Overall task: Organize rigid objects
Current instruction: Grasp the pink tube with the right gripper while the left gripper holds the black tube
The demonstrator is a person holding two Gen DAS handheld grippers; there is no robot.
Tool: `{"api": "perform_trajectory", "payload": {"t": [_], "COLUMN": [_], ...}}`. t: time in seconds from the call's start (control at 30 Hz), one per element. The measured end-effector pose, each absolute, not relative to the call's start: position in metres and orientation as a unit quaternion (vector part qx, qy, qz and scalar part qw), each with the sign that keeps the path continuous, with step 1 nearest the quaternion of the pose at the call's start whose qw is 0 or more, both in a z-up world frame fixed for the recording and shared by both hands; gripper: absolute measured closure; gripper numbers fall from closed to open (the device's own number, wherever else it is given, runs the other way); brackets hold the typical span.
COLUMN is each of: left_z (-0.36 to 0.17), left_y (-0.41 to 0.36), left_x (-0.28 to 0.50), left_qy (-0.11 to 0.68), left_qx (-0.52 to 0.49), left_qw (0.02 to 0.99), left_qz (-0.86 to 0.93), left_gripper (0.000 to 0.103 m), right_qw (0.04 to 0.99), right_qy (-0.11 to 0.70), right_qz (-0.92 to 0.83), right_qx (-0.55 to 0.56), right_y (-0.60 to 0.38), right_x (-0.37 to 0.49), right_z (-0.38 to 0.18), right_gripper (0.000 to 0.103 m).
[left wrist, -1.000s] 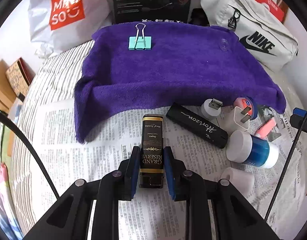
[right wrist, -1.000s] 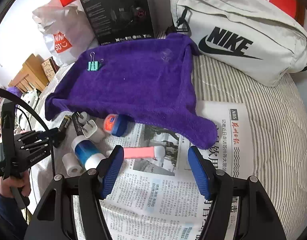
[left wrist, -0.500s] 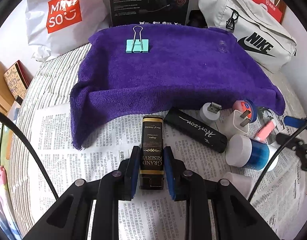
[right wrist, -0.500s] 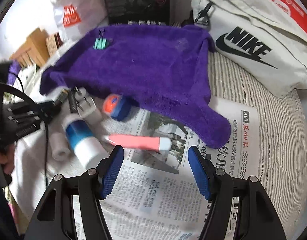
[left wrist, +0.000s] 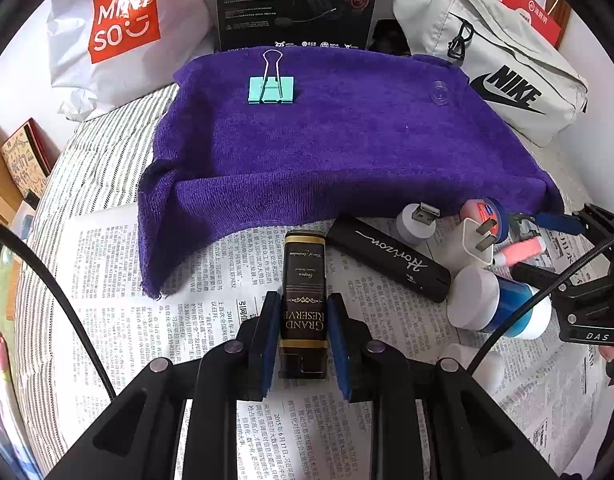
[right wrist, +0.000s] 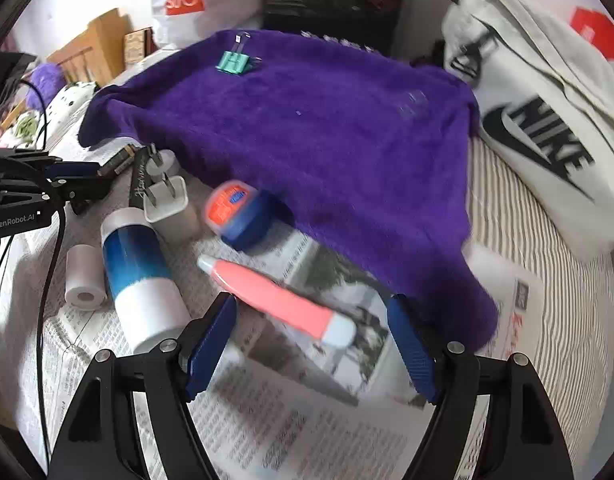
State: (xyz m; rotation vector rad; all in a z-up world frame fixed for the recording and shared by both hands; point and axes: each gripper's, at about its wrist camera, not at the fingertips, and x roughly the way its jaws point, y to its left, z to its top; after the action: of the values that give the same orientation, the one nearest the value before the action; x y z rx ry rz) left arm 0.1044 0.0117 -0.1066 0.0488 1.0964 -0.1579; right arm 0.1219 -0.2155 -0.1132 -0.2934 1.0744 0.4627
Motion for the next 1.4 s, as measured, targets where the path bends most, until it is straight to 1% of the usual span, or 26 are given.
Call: {"api": "perform_trajectory", "payload": {"t": [0.03, 0.07, 0.13, 0.2, 0.27, 0.43, 0.67, 0.77, 0.8, 0.87, 1.0, 1.17, 1.4], "left_z": [-0.107, -0.107, -0.107, -0.107, -0.107, -0.106, -0.106, -0.106, -0.106, -0.106, -0.106, -0.106, -0.107], "left_y": [0.011, 0.011, 0.011, 0.012, 0.012, 0.012, 0.011, 0.011, 0.011, 0.012, 0.011, 0.011, 0.009], "left_x": [0.104, 0.104, 0.104, 0.103, 0.103, 0.102, 0.101, 0.101, 0.101, 0.1, 0.1, 0.099, 0.098], "left_qy": [0.52, 0.52, 0.518, 0.518, 0.517, 0.516, 0.518, 0.518, 0.517, 0.517, 0.517, 0.518, 0.521], "left_qx": [0.024, 0.024, 0.022, 0.02, 0.02, 0.019, 0.02, 0.019, 0.019, 0.019, 0.02, 0.019, 0.022], "left_qw": [0.85, 0.851, 0.852, 0.852, 0.853, 0.853, 0.852, 0.852, 0.852, 0.852, 0.852, 0.852, 0.85], "left_qz": [-0.075, -0.075, -0.075, -0.075, -0.076, -0.077, -0.08, -0.079, -0.08, -0.081, -0.079, -0.081, -0.081], "left_gripper": [0.08, 0.08, 0.08, 0.08, 0.08, 0.08, 0.08, 0.08, 0.08, 0.08, 0.08, 0.08, 0.08], "right_qw": [0.824, 0.824, 0.82, 0.818, 0.817, 0.81, 0.812, 0.812, 0.812, 0.808, 0.804, 0.803, 0.815], "right_qy": [0.502, 0.5, 0.503, 0.507, 0.51, 0.526, 0.513, 0.508, 0.507, 0.513, 0.526, 0.546, 0.524], "right_qz": [0.221, 0.229, 0.24, 0.24, 0.236, 0.235, 0.25, 0.26, 0.26, 0.261, 0.246, 0.224, 0.23], "right_qx": [-0.141, -0.139, -0.129, -0.126, -0.13, -0.109, -0.121, -0.124, -0.126, -0.129, -0.129, -0.086, -0.098], "right_y": [-0.214, -0.212, -0.212, -0.216, -0.22, -0.231, -0.217, -0.211, -0.21, -0.213, -0.23, -0.256, -0.239], "right_x": [0.123, 0.124, 0.123, 0.12, 0.114, 0.102, 0.103, 0.104, 0.104, 0.1, 0.089, 0.09, 0.1], "right_z": [-0.113, -0.114, -0.113, -0.111, -0.11, -0.108, -0.11, -0.11, -0.11, -0.108, -0.108, -0.109, -0.112], "right_gripper": [0.03, 0.039, 0.053, 0.058, 0.067, 0.074, 0.073, 0.074, 0.074, 0.079, 0.084, 0.083, 0.079]}}
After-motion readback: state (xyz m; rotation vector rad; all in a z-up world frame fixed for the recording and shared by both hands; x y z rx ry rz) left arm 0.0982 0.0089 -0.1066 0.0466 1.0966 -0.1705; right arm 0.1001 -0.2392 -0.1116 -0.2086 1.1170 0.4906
